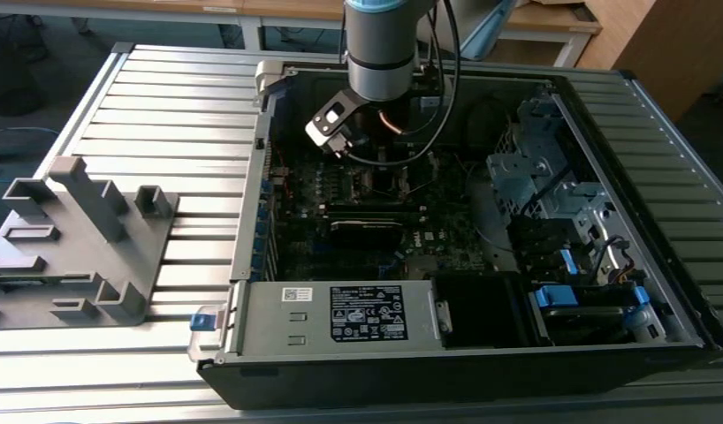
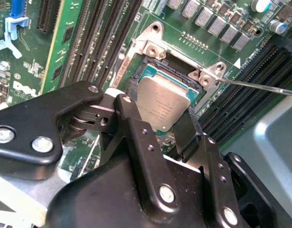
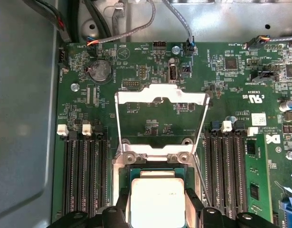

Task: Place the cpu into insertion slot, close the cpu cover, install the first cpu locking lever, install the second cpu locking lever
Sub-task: 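Place the cpu into insertion slot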

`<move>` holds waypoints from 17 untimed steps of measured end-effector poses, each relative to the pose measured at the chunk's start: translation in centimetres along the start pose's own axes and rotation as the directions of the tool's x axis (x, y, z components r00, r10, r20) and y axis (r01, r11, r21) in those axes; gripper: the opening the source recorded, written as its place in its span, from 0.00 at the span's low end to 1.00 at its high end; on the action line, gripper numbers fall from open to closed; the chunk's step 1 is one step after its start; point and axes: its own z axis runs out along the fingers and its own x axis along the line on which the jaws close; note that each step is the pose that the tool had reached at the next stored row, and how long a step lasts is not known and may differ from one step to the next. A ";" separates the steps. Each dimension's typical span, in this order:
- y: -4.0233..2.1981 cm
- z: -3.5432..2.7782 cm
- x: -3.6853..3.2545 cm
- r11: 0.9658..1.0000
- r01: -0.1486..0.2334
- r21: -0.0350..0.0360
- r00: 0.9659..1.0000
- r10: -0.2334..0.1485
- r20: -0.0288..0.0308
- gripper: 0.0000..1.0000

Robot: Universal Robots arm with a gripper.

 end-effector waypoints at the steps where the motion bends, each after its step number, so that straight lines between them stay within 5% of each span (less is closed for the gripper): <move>1: -0.01 0.05 0.00 1.000 0.000 0.000 1.000 0.000 0.000 0.54; 17: -0.12 0.07 0.25 1.000 0.000 0.000 1.000 0.000 0.000 0.54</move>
